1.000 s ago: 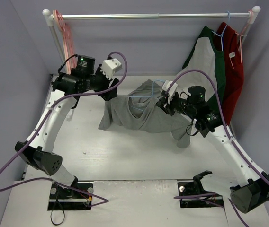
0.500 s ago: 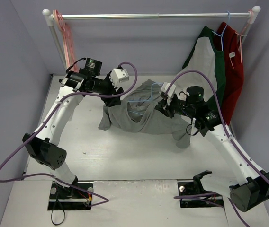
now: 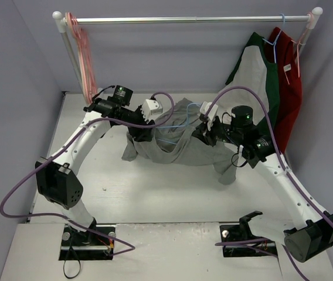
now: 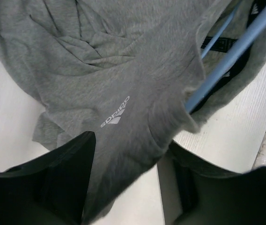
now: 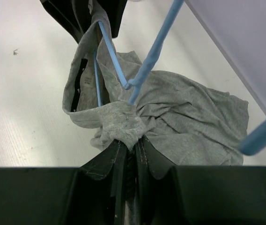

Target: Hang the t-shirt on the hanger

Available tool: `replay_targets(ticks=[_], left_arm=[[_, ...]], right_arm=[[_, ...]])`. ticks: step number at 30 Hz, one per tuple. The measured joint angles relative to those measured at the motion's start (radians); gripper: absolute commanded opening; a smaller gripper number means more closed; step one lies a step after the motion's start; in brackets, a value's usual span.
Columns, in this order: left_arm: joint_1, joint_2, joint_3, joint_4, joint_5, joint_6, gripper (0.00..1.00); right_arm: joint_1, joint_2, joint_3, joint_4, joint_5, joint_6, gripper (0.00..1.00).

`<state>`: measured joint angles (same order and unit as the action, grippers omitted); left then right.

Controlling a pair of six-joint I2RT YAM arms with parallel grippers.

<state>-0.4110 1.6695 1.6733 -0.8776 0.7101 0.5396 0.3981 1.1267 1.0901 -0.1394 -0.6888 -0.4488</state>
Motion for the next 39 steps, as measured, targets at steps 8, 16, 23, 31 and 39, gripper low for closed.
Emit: replay_targets(ticks=[8,16,23,31,39], left_arm=[[-0.004,-0.025,-0.070,0.057,0.045,0.017,0.05],[-0.018,-0.183,-0.227,0.166,0.028,0.017,0.00],[-0.017,-0.268,-0.281,0.238,0.021,-0.019,0.00],[-0.011,-0.343,-0.330,0.318,-0.009,-0.069,0.00],[-0.001,-0.361,-0.330,0.385,-0.054,-0.139,0.00]], right_arm=[[-0.010,0.001,0.010,0.000,-0.003,-0.021,0.00],[-0.025,0.000,0.013,0.001,0.001,-0.052,0.01],[-0.028,-0.016,0.013,0.005,0.028,-0.051,0.29],[-0.051,-0.053,0.007,-0.039,0.158,-0.022,0.54],[-0.065,-0.123,-0.003,-0.115,0.304,-0.011,0.64]])
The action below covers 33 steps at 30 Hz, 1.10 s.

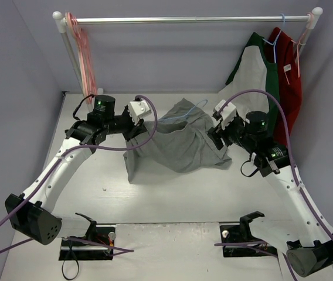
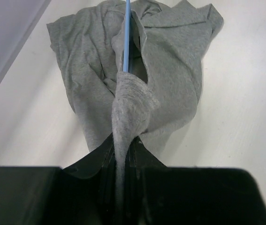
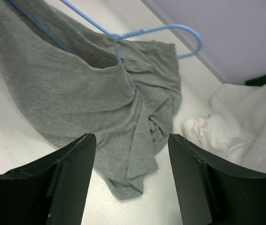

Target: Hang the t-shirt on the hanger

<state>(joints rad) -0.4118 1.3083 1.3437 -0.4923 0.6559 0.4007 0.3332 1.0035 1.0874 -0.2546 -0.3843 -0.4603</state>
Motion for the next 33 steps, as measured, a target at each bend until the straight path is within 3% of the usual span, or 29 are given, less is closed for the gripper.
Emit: replay_targets(ticks=[11,23,33], left_arm=[[0.000,0.001,0.000,0.088,-0.027,-0.122,0.00],[0.000,-0.004,0.000,0.117,-0.028,-0.161,0.00],[0.000,-0.024,-0.025,0.136,-0.028,-0.174,0.00]], right_arm=[[-0.001,-0.008,-0.003,0.028,0.089,0.140,0.64],[0.000,0.121,-0.157,0.489,0.081,0.686,0.58],[0.002,0.287,-0.158,0.779,0.078,0.856,0.55]])
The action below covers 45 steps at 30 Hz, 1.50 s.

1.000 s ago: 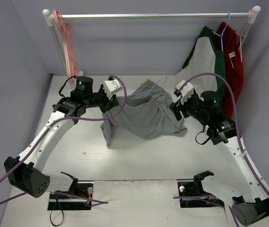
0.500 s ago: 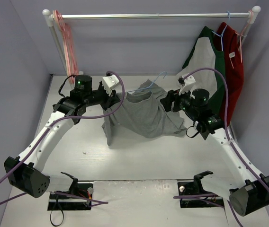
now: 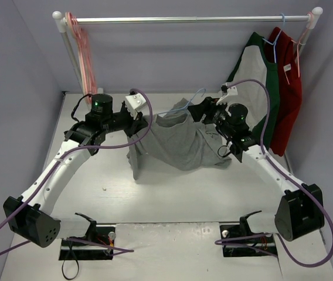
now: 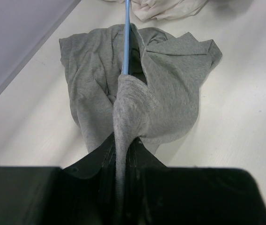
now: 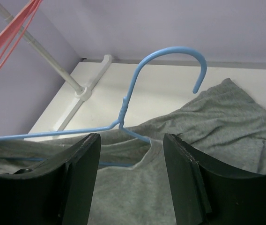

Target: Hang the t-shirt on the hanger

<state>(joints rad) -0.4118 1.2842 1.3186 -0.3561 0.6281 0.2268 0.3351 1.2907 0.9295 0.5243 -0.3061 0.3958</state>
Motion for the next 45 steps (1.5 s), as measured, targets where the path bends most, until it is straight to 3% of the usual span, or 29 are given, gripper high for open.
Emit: replay_targets(ticks=[8,14,24,25,29,30,34,45], left_arm=[[0.000,-0.003,-0.006,0.002,0.001,0.000,0.00],[-0.002,-0.004,-0.008,0.002,0.000,0.000,0.00],[-0.006,-0.016,-0.030,0.003,0.004,-0.001,0.00],[-0.006,-0.016,-0.031,0.004,0.004,-0.001,0.00],[-0.006,-0.020,-0.034,0.001,0.003,-0.004,0.00],[-0.006,-0.020,-0.035,0.001,0.003,-0.004,0.00],[-0.006,-0.020,-0.035,-0.006,-0.002,-0.004,0.00],[-0.038,-0.018,-0.035,-0.055,-0.048,0.000,0.17]], right_arm=[[0.007,0.126,0.015,0.124,-0.026,0.039,0.46],[0.014,0.184,0.030,0.198,-0.050,0.050,0.28],[0.020,0.195,0.039,0.280,-0.093,0.067,0.32],[0.020,0.195,0.039,0.283,-0.095,0.069,0.30],[0.016,0.195,0.039,0.282,-0.092,0.074,0.02],[0.015,0.195,0.040,0.283,-0.095,0.081,0.00],[0.021,0.195,0.063,0.266,-0.092,0.073,0.00],[0.118,0.172,0.137,0.148,-0.004,-0.065,0.00]])
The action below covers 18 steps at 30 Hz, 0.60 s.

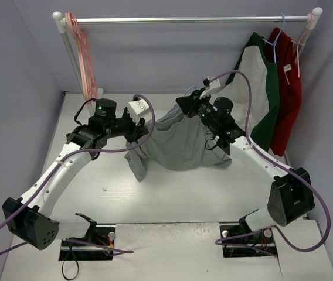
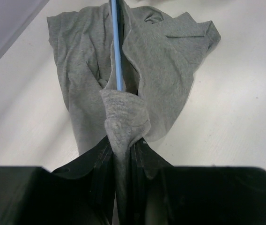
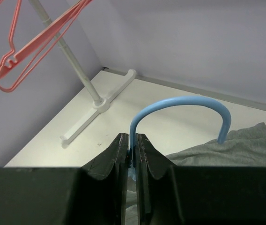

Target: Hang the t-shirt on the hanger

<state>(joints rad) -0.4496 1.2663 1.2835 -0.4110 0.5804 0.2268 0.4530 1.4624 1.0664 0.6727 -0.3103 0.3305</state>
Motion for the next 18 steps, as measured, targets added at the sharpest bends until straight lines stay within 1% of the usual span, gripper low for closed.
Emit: replay_targets(ticks=[4,11,16,18], left_arm=[[-0.016,0.007,0.001,0.002,-0.011,0.003,0.21],[-0.032,0.029,0.003,-0.005,-0.033,0.014,0.24],[-0.044,0.042,0.003,-0.017,-0.056,0.031,0.24],[-0.049,0.047,0.004,-0.019,-0.065,0.035,0.13]], right_arm=[[0.024,-0.002,0.002,-0.031,0.000,-0.023,0.00],[0.034,-0.018,0.008,-0.079,0.001,-0.048,0.00],[0.034,-0.029,0.040,-0.110,0.001,-0.075,0.00],[0.034,-0.030,0.056,-0.128,0.000,-0.090,0.00]])
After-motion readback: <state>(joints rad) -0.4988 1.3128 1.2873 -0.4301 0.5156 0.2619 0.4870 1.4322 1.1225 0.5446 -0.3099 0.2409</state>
